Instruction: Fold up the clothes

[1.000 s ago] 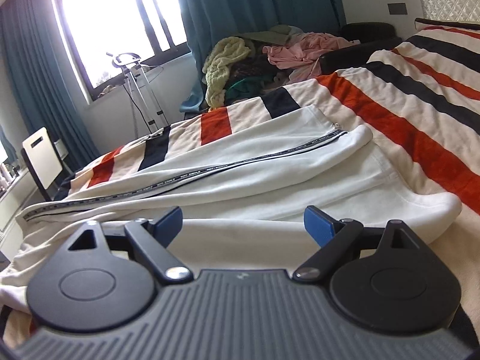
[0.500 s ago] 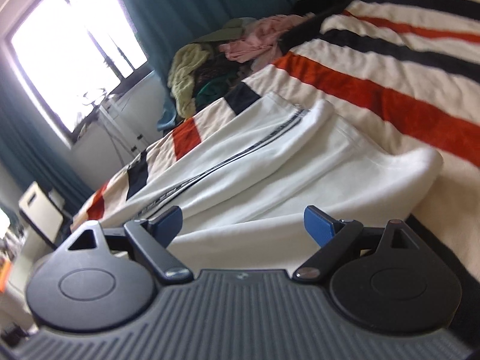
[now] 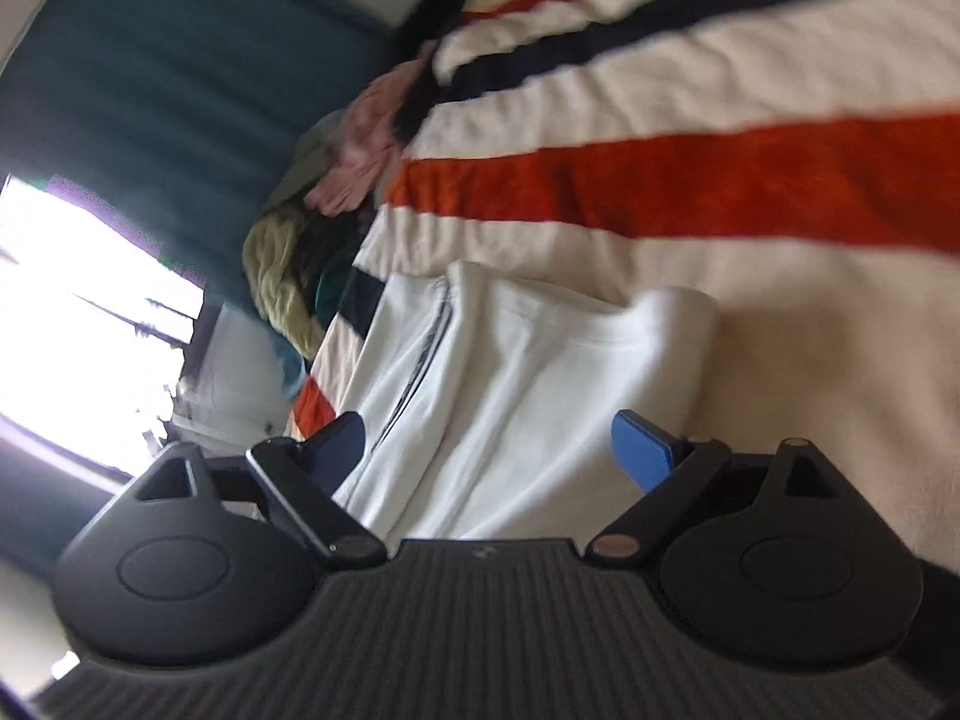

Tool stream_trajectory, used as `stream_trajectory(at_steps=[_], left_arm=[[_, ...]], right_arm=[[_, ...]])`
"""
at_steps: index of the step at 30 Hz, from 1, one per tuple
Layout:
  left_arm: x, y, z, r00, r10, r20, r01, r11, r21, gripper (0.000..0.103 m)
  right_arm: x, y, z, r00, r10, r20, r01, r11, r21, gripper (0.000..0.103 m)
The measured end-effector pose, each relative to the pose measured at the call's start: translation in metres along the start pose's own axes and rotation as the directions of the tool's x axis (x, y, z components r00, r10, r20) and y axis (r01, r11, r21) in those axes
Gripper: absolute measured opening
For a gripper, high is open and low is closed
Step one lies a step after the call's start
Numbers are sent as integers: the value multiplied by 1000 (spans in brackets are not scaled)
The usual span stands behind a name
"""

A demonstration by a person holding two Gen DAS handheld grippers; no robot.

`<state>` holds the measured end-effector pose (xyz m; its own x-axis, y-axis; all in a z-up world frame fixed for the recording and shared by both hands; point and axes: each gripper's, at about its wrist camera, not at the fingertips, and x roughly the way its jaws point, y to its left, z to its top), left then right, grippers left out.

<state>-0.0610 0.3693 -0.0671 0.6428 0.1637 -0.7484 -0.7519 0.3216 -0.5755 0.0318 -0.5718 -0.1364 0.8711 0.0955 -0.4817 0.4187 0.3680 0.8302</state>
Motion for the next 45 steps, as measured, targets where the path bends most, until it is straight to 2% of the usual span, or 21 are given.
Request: stream_trajectory(at_steps=[3,8,10,11,13,15,16,17,18,19,20,25,29,31,37,41,43,45], left_arm=[[-9,9,4,998,-50,33,52,998,-47,58],[3,31,24,990,-135,39,139,980,-141,53],[7,36,25,986,-159,47,165,967,-192,52],[8,39,25,984,-171,52,178,961,-213,48],[13,36,27,988,-142,56,150,968,-201,39],[18,33,30,993,-104,60,113,977,-181,24],[22,33,32,993,-99,63,109,977,-184,23],[23,33,32,992,-101,71,113,975,-191,20],[25,31,33,992,-102,78,115,975,-189,17],[26,28,33,991,-105,86,119,977,-176,15],[25,25,33,989,-113,96,127,980,-155,13],[8,15,31,972,-177,158,184,983,-28,10],[-13,6,26,946,-254,201,256,967,17,10],[-17,-4,25,939,-272,212,264,962,63,10],[-13,-34,42,919,-320,231,322,946,31,9],[12,-86,69,909,-351,224,343,936,76,9],[36,-123,85,906,-365,215,347,930,117,10],[71,-160,99,912,-362,195,342,931,129,10]], right_arm=[[6,-21,4,1000,3,-13,-1,993,121,91],[29,-33,-2,994,-83,-73,96,975,198,91],[41,-36,-5,988,-113,-101,133,965,226,78],[47,-37,-5,985,-140,-102,160,960,230,77],[54,-38,-2,979,-189,-74,202,948,245,68],[61,-35,0,979,-204,-24,203,941,270,66],[64,-34,1,978,-209,1,200,939,281,50],[67,-29,1,974,-225,23,211,941,265,38],[69,-23,1,967,-249,43,234,945,227,20],[71,-16,1,960,-273,64,257,948,189,11],[69,-11,1,959,-272,83,256,952,170,10],[45,-3,2,972,-168,167,144,979,144,6],[26,3,3,969,-81,232,55,992,116,6],[20,11,5,965,-67,252,46,995,87,6],[16,42,19,958,-43,282,37,999,25,6],[49,76,39,961,-35,275,42,999,-18,6],[86,97,52,966,-32,256,46,998,-47,6],[129,117,63,971,-51,235,64,997,-46,6]])
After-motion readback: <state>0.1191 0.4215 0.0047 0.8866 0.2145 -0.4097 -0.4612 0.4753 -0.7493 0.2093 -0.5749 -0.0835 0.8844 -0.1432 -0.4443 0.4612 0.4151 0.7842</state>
